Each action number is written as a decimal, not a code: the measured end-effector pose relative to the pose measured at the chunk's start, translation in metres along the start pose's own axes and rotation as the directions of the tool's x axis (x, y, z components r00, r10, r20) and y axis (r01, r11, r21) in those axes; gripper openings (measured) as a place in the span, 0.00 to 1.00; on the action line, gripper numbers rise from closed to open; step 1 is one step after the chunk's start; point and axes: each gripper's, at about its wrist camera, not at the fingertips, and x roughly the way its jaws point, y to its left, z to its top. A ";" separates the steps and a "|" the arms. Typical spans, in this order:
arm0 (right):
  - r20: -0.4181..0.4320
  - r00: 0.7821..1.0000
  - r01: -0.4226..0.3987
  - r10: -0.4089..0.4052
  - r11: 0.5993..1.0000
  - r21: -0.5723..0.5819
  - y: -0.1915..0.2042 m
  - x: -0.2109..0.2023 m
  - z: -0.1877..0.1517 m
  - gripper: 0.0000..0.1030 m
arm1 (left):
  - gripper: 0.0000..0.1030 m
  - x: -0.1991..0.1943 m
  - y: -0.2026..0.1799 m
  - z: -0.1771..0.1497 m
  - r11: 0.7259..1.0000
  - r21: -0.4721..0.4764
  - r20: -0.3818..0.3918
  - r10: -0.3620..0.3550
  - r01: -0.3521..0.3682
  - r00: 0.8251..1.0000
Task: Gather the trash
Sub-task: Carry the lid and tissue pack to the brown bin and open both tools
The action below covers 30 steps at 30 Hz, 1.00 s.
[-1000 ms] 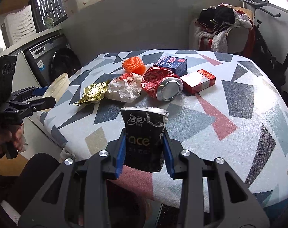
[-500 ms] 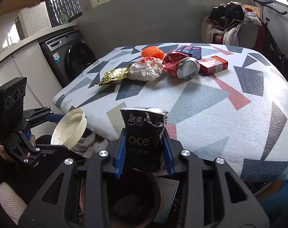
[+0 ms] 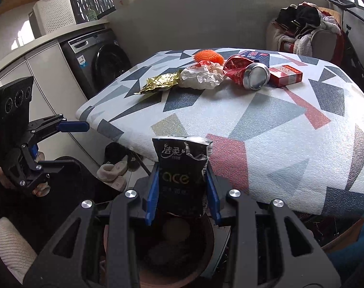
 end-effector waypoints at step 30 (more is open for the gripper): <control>-0.261 0.965 -0.064 0.022 0.986 -0.155 0.040 0.054 -0.022 0.43 | 0.92 -0.006 0.040 -0.014 0.976 -0.202 0.031 0.089 -0.081 0.996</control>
